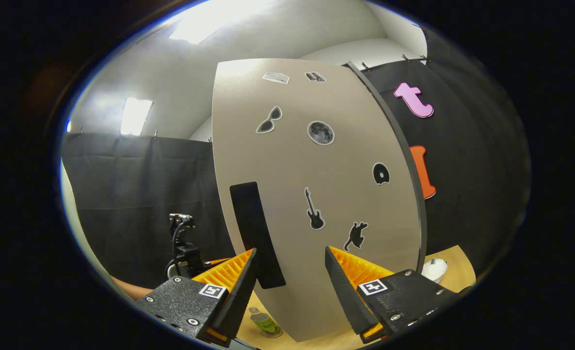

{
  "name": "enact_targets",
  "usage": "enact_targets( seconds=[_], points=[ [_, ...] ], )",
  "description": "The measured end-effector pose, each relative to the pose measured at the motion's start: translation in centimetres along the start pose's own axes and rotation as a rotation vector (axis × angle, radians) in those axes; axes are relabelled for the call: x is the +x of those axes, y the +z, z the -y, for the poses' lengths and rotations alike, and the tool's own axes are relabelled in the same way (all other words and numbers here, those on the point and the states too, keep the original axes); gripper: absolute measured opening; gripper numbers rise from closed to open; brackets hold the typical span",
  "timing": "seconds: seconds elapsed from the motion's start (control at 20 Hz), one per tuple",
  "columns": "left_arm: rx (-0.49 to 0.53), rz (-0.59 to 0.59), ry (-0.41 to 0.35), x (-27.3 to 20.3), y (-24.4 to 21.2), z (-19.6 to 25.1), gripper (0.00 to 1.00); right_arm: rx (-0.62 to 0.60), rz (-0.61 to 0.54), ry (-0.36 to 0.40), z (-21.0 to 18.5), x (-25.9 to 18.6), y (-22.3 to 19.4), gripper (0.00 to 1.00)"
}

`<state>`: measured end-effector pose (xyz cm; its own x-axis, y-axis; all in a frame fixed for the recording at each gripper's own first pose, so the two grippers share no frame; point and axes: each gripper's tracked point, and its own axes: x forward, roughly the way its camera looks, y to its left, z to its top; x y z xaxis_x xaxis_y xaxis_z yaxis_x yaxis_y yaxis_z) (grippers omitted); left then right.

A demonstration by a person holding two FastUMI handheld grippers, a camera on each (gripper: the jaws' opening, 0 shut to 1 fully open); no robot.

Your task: Open the cabinet door with the right hand, grasp the bottle in the cabinet with the left hand and place it on the coaster, then close the cabinet door with the right hand.

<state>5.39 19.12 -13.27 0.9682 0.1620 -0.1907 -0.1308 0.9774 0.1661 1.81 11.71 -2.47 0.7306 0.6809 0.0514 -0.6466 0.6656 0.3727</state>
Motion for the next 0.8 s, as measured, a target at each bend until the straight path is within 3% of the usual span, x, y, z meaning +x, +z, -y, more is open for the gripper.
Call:
enact_targets(
  seconds=[0.55, 0.6, 0.8],
  points=[
    [-0.019, 0.039, 0.039, 2.4, -0.3, -6.0, 0.99, -0.113, -0.050, -0.079, -0.1, 4.4, -1.2, 0.84],
    [-0.023, 0.042, 0.043, 2.5, -0.4, -6.6, 0.99, -0.121, -0.055, -0.060, -0.9, 5.0, -1.3, 0.84],
    [-0.021, 0.062, 0.041, 3.0, 0.0, -8.2, 0.99, -0.179, -0.068, -0.125, -0.7, 5.5, -1.5, 0.86]
  ],
)
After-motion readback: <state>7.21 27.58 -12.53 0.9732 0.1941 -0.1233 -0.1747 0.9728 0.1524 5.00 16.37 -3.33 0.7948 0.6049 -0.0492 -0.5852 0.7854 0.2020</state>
